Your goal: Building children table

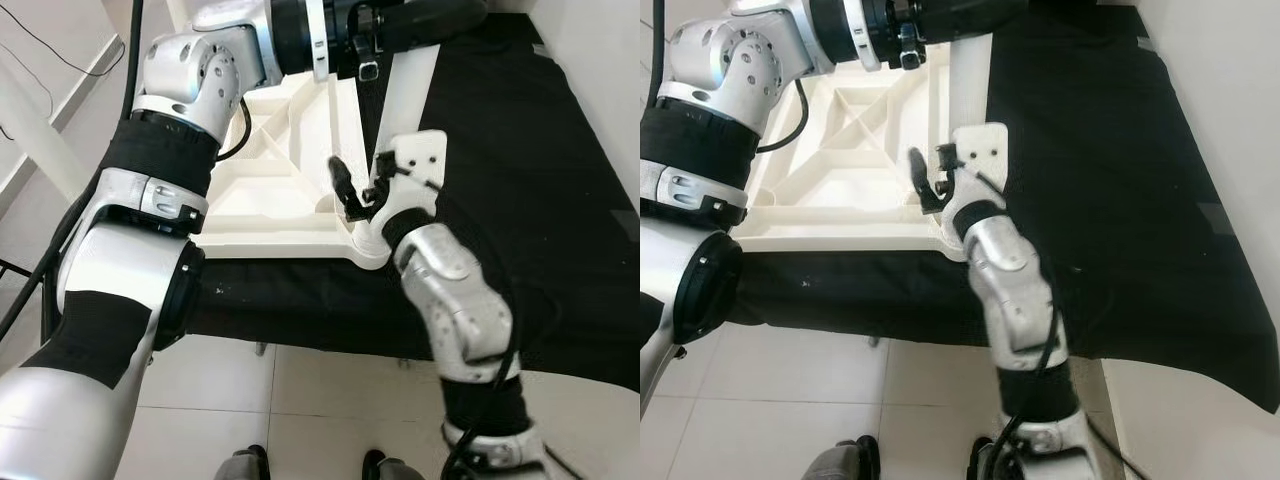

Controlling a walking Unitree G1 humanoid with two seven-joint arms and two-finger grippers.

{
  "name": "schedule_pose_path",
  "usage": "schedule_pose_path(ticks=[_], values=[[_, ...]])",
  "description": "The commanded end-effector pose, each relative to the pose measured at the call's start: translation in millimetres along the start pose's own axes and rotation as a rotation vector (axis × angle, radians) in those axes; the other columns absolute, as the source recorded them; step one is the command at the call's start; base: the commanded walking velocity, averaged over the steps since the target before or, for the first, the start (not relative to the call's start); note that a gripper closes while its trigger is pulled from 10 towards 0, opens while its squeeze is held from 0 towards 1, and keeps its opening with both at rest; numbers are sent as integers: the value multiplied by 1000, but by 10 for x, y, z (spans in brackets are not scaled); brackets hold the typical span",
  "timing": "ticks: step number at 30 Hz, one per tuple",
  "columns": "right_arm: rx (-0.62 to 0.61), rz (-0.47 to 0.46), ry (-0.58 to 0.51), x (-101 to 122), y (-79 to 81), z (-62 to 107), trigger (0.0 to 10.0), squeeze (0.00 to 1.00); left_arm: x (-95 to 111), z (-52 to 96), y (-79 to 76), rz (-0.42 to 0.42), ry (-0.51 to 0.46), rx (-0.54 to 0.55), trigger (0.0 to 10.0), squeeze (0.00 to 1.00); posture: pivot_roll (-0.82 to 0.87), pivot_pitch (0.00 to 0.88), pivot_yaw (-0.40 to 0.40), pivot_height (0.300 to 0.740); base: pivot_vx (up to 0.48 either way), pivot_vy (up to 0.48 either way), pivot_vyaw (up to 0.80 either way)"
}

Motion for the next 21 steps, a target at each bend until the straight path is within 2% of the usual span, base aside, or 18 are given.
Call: schedule_pose_path(ticks=[1, 2, 4, 7, 10, 11, 14, 15, 16, 17, 18, 19, 21], values=[[180, -24, -84, 156, 170, -22, 10000, 463, -23, -50, -33, 22, 16, -23, 0, 0, 89, 202, 34, 740, 0, 0, 0], [256, -13, -90, 195, 159, -6, 10000, 0, -20, -53, -38, 23, 14, -26, 0, 0, 91, 203, 34, 740, 0, 0, 0], [426, 37, -93, 226, 202, 48, 10000, 0, -15, -62, -52, 24, 11, -34, 0, 0, 93, 205, 31, 740, 0, 0, 0], [542, 106, -91, 209, 219, 80, 10000, 0, -8, -77, -70, 27, 7, -45, 0, 0, 95, 205, 29, 740, 0, 0, 0], [604, 75, -70, 163, 244, 72, 10000, 0, -12, -85, -77, 29, 8, -49, 0, 0, 100, 209, 28, 740, 0, 0, 0], [718, 38, -49, 78, 338, 109, 10000, 0, -17, -94, -90, 31, 9, -59, 0, 0, 101, 213, 27, 740, 0, 0, 0], [784, 29, -20, -29, 415, 127, 10000, 0, -19, -102, -97, 31, 10, -64, 0, 0, 104, 215, 22, 740, 0, 0, 0], [801, 22, -4, -81, 453, 122, 8980, 0, -18, -104, -98, 31, 9, -65, 0, 0, 104, 215, 22, 740, 0, 0, 0], [801, 22, -4, -81, 453, 122, 8980, 0, -18, -104, -98, 31, 9, -65, 0, 0, 104, 215, 22, 740, 0, 0, 0], [810, 14, 12, -134, 492, 112, 1216, 0, -17, -105, -99, 31, 8, -66, 0, 0, 104, 215, 22, 740, 0, 0, 0], [810, 14, 12, -134, 492, 112, 1216, 0, -17, -105, -99, 31, 8, -66, 0, 0, 104, 215, 22, 740, 0, 0, 0], [821, 9, 35, -203, 526, 105, 0, 0, -13, -107, -101, 32, 6, -67, 0, 0, 102, 218, 20, 740, 0, 0, 0], [825, 4, 57, -265, 548, 97, 0, 0, -11, -108, -102, 33, 4, -68, 0, 0, 102, 218, 20, 740, 0, 0, 0]])
Point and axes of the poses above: a point about 5 cm out from each wrist's last joint towards the gripper, its own z axis pointing back from the gripper into the wrist, its own x axis along the axis of the wrist's last joint, y = z × x, the point moved 5 cm from there along -z, pointing out of the wrist towards the gripper, and after that the axes turned 10 degrees about z, right-handed, at the moved point
